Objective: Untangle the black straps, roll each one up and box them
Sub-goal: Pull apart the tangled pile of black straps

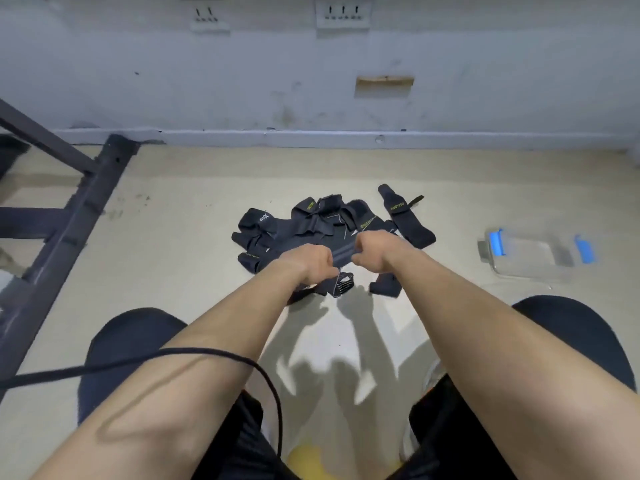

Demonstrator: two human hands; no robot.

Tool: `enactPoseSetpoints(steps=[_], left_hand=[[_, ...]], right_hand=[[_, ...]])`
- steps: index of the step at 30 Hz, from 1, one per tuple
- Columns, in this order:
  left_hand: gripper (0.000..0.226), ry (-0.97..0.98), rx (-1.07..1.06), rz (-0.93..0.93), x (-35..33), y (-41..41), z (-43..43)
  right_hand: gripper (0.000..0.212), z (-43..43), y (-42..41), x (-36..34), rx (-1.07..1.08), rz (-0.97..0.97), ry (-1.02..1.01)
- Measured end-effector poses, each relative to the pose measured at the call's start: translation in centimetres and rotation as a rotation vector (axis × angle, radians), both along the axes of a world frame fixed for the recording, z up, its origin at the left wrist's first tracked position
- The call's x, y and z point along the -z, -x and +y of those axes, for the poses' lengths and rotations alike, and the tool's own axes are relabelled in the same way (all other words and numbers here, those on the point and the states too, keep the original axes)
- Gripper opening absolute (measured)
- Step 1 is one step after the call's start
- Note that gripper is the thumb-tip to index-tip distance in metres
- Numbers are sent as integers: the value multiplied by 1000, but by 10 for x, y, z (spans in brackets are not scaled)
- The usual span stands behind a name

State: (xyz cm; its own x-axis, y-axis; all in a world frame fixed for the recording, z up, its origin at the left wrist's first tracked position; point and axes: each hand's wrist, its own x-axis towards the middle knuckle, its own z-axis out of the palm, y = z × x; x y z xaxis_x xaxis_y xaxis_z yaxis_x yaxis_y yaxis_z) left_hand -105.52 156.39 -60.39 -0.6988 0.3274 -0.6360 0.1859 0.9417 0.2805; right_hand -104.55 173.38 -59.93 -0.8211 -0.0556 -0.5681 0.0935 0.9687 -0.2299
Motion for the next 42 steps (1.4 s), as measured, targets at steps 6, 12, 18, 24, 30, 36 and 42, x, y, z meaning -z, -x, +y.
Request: enactPoseSetpoints(steps=[6, 12, 18, 24, 30, 36, 42], left_hand=[[30, -43, 0, 73, -37, -31, 2], [30, -59, -11, 50, -14, -29, 19], [28, -31, 5, -45, 57, 4, 29], [22, -79, -31, -51, 120, 66, 44], [17, -164, -93, -48, 182, 139, 78], [14, -297, -189, 14, 240, 201, 117], [17, -477, -391, 52, 282, 227, 132]], right_hand=[[23, 6, -43, -38, 11, 74, 4], [37, 24, -45, -8, 9, 25, -14], [43, 36, -15, 60, 13, -75, -11], [39, 60, 38, 136, 53, -130, 11], [23, 110, 107, 199, 124, -135, 11], [38, 157, 179, 257, 308, 5, -47], [66, 177, 235, 302, 362, 89, -138]])
